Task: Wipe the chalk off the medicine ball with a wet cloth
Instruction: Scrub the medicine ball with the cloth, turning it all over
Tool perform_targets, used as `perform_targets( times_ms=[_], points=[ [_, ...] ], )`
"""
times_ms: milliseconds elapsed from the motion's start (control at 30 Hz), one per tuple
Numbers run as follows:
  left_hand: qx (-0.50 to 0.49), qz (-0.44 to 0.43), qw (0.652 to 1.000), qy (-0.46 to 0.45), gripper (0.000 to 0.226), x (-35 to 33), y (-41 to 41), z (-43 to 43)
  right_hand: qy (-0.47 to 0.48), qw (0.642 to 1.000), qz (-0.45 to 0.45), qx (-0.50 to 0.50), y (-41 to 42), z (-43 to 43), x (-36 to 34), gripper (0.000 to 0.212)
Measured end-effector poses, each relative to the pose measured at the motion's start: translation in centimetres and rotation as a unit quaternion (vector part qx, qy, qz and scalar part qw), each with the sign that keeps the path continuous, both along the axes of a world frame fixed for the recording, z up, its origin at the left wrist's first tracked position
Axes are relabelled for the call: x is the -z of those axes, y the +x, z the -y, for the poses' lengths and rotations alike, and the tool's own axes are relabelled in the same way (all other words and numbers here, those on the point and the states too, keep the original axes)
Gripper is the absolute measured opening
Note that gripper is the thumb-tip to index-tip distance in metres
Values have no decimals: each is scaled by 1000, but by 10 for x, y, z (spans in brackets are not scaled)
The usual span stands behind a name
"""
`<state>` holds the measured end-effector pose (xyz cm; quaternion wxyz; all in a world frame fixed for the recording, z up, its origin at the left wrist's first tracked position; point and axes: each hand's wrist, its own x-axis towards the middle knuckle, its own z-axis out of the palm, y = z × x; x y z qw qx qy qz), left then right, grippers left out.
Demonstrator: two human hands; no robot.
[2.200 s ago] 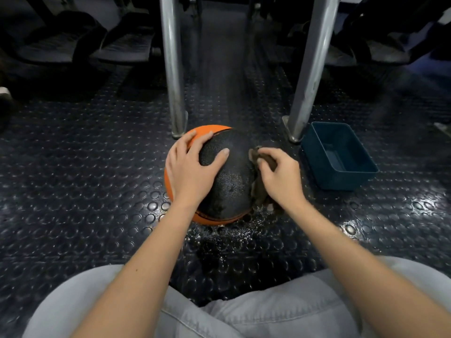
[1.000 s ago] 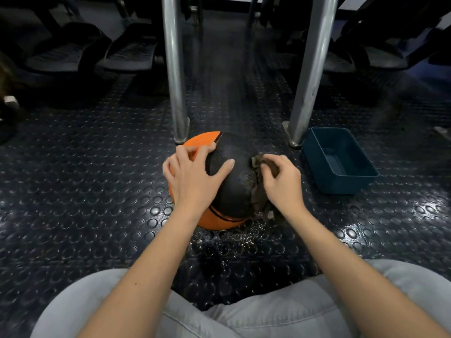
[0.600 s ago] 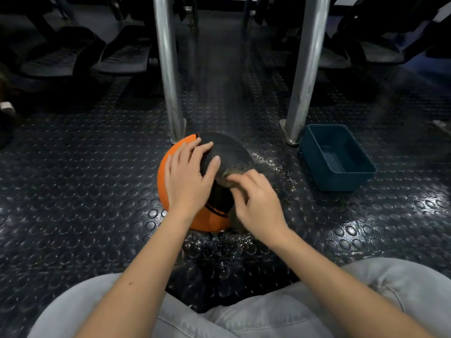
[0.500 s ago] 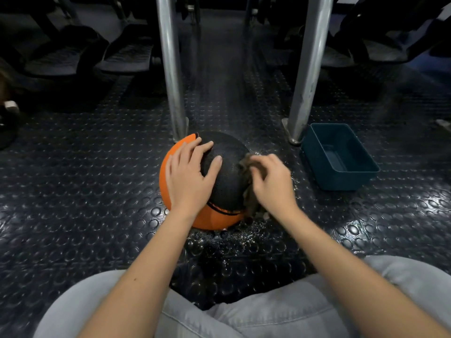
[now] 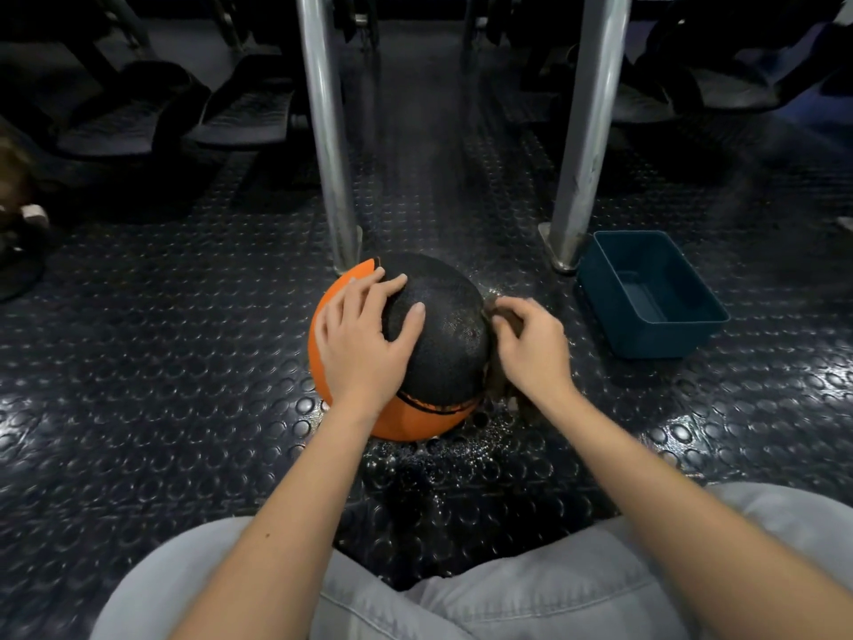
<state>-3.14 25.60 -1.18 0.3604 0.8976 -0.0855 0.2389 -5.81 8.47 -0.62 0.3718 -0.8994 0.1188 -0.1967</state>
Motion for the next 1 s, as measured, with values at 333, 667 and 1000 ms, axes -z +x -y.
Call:
perform_targets(
  times_ms=[333, 667, 1000],
  points=[
    [9, 3, 1000, 9, 50, 1, -1, 2, -60, 997, 23, -32, 0, 3, -2, 24],
    [4, 3, 1000, -31, 51, 3, 1, -11, -87, 988, 62, -108, -7, -12, 0, 21],
    [1, 4, 999, -33, 51, 4, 0, -10, -61, 986, 88, -127, -22, -26, 1, 21]
  ],
)
